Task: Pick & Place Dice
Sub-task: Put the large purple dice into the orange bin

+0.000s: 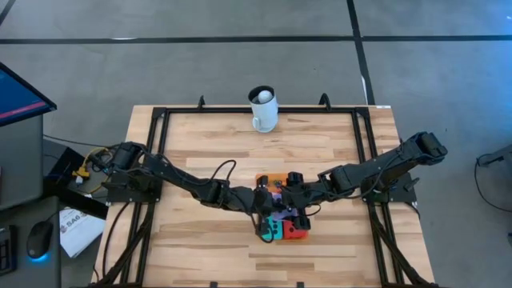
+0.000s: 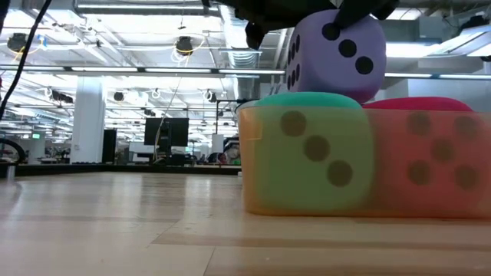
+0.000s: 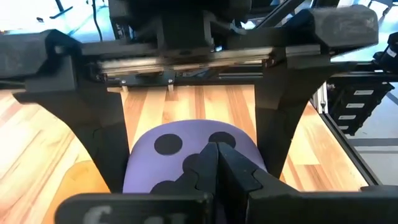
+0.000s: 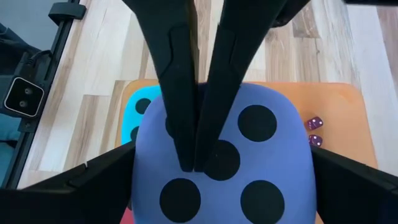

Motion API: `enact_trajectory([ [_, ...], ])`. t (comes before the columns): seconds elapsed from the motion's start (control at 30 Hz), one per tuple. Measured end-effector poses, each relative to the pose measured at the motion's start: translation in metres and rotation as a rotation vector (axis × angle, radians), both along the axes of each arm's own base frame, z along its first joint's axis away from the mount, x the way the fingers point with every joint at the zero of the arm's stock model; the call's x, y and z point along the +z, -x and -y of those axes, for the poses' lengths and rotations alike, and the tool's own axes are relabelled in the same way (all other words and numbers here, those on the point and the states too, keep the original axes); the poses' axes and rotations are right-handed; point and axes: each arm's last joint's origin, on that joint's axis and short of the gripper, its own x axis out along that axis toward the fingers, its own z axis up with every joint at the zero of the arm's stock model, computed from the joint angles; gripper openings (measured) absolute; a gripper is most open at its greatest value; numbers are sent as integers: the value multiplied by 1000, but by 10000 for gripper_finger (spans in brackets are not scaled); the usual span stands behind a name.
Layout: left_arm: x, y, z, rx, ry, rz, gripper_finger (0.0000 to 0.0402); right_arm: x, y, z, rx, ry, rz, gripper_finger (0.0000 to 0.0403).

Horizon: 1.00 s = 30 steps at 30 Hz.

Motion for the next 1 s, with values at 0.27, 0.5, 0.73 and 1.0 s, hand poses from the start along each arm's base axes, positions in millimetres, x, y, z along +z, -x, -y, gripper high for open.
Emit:
enact_trajectory([
  [0.27,-1,1,0,5,10,-25,0,1,-1,-5,28,4,26,400],
  [0.5,0,1,0,2,4,-17,0,2,-1,-7,42,7,38,400],
  [0.73,1,0,-2,-4,-21,3,0,2,-1,-8,44,1,48,400],
  [1.0,-1,0,-4,6,-10,-18,0,3,-1,-9,62,14,54,400],
])
